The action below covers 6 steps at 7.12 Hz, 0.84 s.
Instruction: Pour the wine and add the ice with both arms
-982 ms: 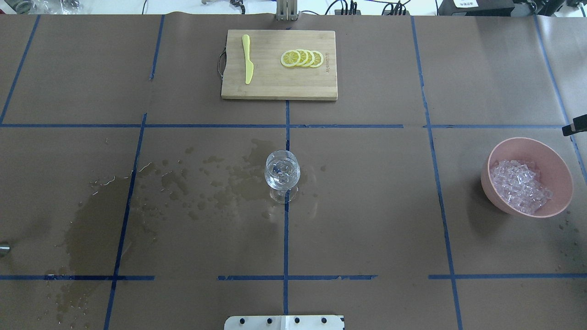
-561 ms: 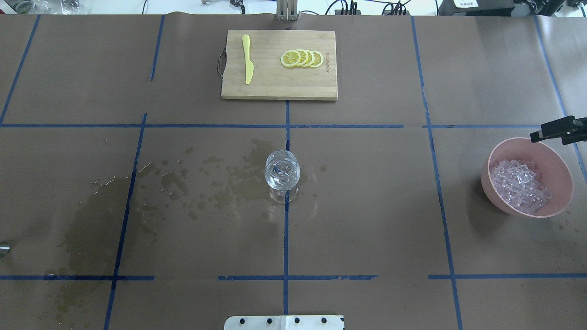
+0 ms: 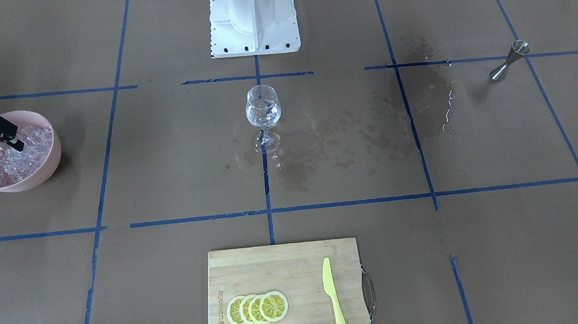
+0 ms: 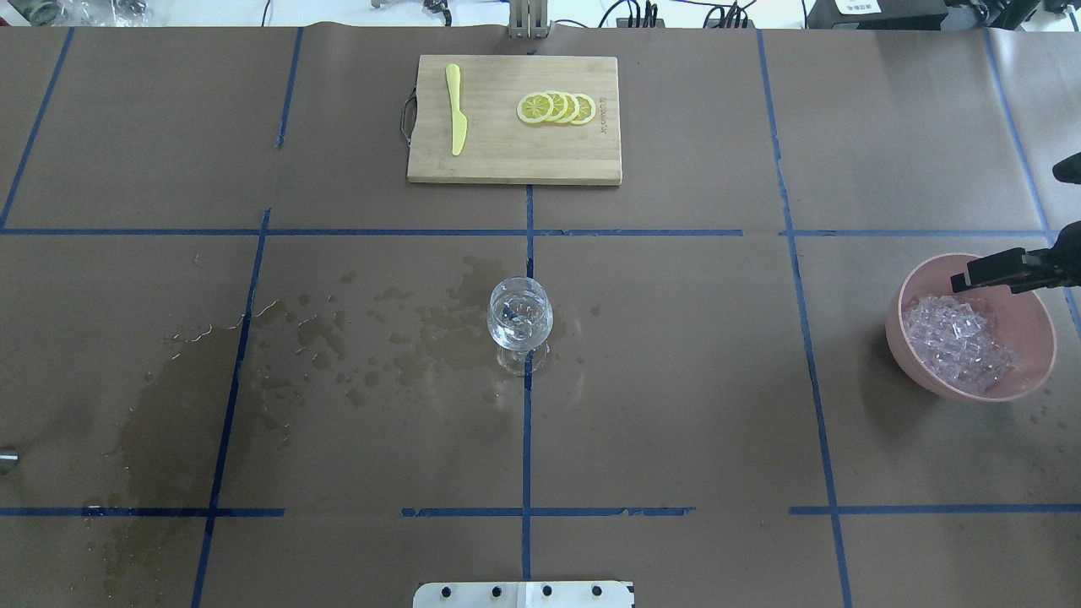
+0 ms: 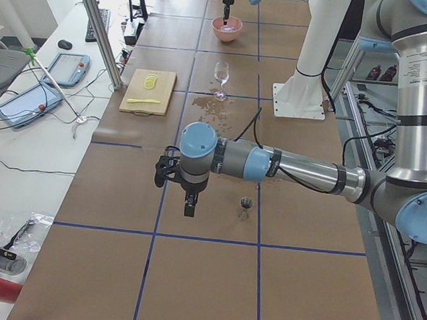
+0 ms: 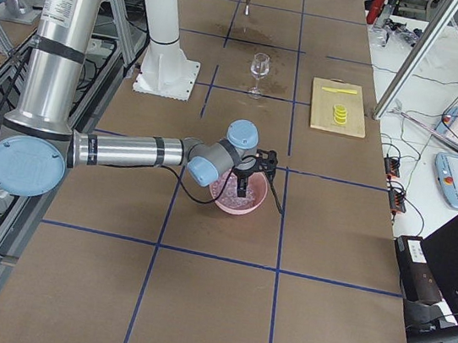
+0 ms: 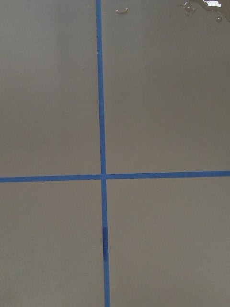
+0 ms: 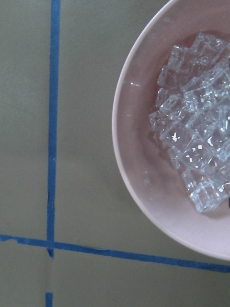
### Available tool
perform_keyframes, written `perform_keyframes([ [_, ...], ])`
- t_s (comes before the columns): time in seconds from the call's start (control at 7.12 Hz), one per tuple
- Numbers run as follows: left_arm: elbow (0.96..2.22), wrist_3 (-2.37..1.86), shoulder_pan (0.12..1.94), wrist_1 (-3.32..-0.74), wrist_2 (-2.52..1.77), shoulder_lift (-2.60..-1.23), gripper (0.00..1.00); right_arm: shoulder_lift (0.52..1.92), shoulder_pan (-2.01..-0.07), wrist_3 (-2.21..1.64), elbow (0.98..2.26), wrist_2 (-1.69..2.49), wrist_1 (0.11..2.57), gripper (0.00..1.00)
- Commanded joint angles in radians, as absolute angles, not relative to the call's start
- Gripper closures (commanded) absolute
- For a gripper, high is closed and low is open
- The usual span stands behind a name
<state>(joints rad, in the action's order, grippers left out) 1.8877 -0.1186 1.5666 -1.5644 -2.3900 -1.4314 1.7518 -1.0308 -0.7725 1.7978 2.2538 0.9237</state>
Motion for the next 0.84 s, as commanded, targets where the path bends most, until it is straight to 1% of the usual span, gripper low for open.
perform_keyframes([
  [0.0,1.913,-0.117,1.591,-1.566,-2.388,-1.405,0.0,1.775,-1.009,-0.773,1.792,2.243,0.923,0.18],
  [0.14,1.924,-0.117,1.592,-1.568,-2.39,-1.391,0.0,1.775,-1.008,-0.772,1.778,2.241,0.923,0.25],
  [0.28,1.924,-0.117,1.594,-1.568,-2.39,-1.39,0.0,1.773,-1.008,-0.773,1.775,2.241,0.923,0.29],
  [0.42,1.924,-0.117,1.604,-1.568,-2.39,-1.39,0.0,1.773,-1.006,-0.772,1.773,2.24,0.923,0.3],
  [0.56,1.924,-0.115,1.606,-1.569,-2.39,-1.388,0.0,1.772,-1.003,-0.772,1.77,2.24,0.923,0.34],
  [0.7,1.921,-0.089,1.612,-1.568,-2.39,-1.385,0.0,1.764,-1.003,-0.772,1.77,2.24,0.923,0.45],
])
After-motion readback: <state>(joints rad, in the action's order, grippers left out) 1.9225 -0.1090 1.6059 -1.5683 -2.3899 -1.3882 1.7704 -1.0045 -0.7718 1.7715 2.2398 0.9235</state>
